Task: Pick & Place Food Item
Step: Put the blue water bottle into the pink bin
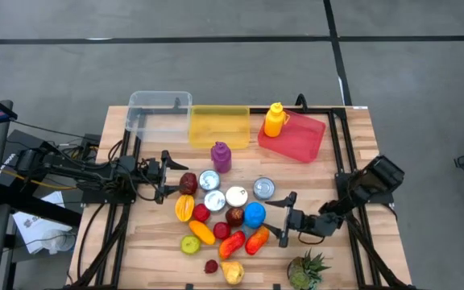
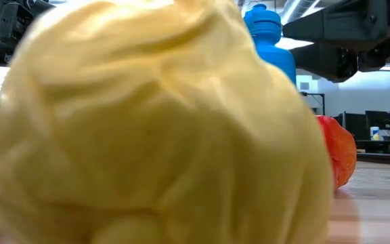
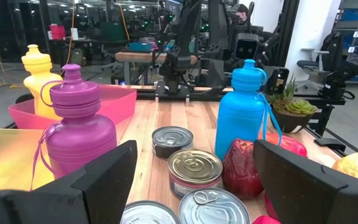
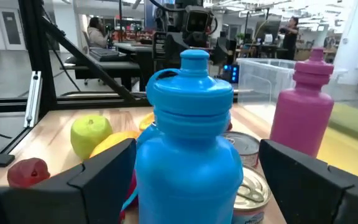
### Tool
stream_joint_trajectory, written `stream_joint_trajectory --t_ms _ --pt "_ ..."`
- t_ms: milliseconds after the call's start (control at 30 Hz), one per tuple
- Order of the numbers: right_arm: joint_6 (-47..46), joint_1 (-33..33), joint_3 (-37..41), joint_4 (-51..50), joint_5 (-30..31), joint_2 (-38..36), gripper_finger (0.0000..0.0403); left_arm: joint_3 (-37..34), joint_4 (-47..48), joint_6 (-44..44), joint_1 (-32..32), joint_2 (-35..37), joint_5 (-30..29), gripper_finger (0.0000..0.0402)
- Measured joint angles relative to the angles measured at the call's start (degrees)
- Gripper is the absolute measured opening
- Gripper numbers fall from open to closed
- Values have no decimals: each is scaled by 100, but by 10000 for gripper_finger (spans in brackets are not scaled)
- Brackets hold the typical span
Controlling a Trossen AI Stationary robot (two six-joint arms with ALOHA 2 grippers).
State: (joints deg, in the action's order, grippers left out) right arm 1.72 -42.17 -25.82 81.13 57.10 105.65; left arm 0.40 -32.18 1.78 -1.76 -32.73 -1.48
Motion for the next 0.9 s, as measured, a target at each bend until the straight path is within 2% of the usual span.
stream_joint_trajectory --t_ms 567,900 --pt "25 265 -2 245 -200 56 331 0 2 -2 1 -1 0 315" --pt "26 508 -51 406 -760 56 331 0 4 -2 0 -1 0 315"
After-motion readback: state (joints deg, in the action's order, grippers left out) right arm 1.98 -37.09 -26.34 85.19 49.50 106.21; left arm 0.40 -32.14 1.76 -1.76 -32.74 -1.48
